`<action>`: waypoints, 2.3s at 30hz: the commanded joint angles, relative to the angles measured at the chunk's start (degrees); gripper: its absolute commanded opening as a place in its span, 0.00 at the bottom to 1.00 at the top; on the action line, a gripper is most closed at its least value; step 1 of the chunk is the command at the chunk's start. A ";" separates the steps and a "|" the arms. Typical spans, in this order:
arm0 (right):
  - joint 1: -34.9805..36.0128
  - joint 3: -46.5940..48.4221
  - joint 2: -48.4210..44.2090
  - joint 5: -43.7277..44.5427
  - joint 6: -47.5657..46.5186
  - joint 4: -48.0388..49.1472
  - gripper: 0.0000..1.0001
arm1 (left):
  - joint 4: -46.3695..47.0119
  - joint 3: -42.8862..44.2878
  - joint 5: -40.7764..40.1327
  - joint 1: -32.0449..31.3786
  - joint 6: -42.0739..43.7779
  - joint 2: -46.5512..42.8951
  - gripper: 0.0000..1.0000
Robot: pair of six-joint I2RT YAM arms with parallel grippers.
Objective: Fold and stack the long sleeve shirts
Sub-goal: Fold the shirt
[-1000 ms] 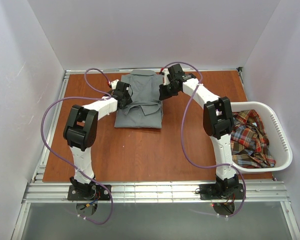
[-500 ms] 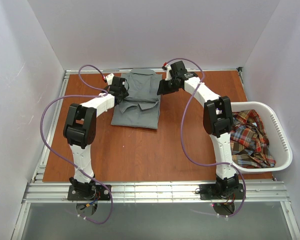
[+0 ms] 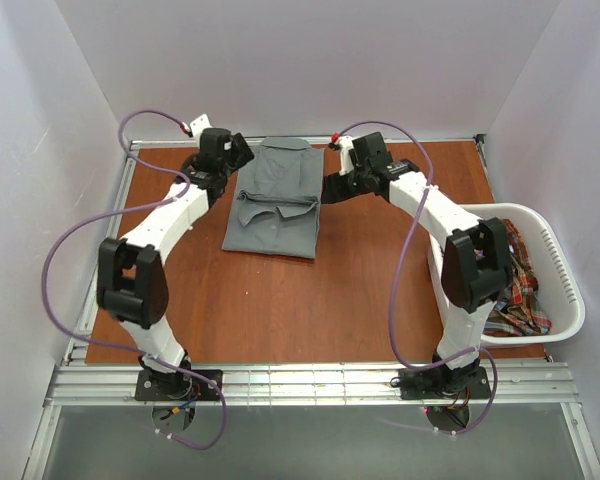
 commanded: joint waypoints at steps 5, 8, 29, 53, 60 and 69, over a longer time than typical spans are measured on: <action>9.17 -4.52 -3.14 -3.95 -7.71 4.48 0.60 | -8.52 -12.41 6.17 0.38 -3.71 -18.71 0.98; 10.67 -1.62 1.16 -6.58 -7.97 4.56 0.55 | -9.84 -17.97 10.66 0.38 -4.51 -22.15 0.98; 5.22 30.84 22.66 0.98 -9.11 1.92 0.52 | -7.82 -27.40 18.67 0.38 -0.47 -19.89 0.95; 6.27 -20.15 -15.96 -2.45 -1.73 14.93 0.54 | -0.18 8.63 20.07 0.30 3.75 16.75 0.67; 6.89 -21.57 -14.91 -3.07 -1.12 15.46 0.53 | 8.78 9.80 21.05 0.29 3.75 15.83 0.76; 9.96 -17.00 -6.31 -5.44 3.19 15.11 0.52 | 4.50 -8.74 5.40 0.30 1.03 -3.96 0.79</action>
